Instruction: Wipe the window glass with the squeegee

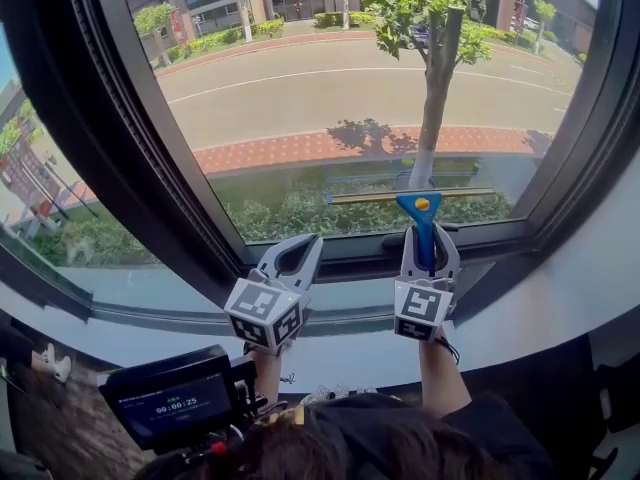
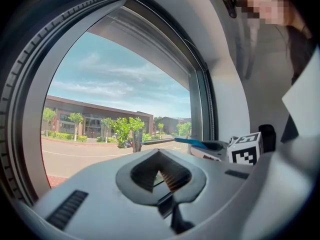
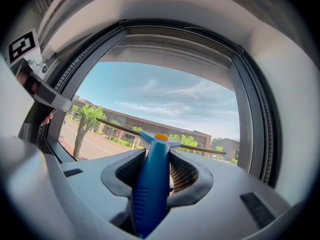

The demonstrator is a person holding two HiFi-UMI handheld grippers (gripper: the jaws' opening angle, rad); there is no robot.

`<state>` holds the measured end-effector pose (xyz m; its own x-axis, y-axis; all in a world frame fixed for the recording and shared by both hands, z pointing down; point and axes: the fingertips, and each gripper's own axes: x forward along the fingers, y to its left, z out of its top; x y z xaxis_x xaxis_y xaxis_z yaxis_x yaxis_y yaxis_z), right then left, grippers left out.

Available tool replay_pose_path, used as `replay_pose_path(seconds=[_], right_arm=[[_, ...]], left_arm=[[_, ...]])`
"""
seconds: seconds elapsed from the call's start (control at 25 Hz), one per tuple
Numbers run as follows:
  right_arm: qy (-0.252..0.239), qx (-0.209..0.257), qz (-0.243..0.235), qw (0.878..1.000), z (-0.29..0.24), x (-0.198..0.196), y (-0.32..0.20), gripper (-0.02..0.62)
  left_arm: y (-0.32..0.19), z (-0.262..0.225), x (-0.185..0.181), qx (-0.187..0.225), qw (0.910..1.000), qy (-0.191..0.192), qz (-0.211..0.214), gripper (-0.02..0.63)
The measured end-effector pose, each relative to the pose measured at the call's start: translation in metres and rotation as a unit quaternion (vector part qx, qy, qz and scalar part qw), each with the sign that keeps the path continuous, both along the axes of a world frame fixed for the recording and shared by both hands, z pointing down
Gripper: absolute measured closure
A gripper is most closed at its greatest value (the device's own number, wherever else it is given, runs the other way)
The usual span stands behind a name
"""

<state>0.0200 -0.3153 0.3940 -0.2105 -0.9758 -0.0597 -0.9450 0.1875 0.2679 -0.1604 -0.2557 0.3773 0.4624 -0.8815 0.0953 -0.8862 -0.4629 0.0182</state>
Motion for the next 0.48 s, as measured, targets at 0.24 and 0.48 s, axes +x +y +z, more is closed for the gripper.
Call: replay_pose_path(seconds=[0.24,0.48], right_arm=[[0.001,-0.024,0.001,1.000,0.016,0.004,-0.001,0.453],[0.006,-0.043,-0.001,0.999,0.036,0.000,-0.001,0.453]], left_arm=[[-0.001,-0.002,0.003,0.000,1.0000,-0.002,0.000,0.604],[0.000,0.002,0.000,-0.004,1.0000,-0.005,-0.002,0.604]])
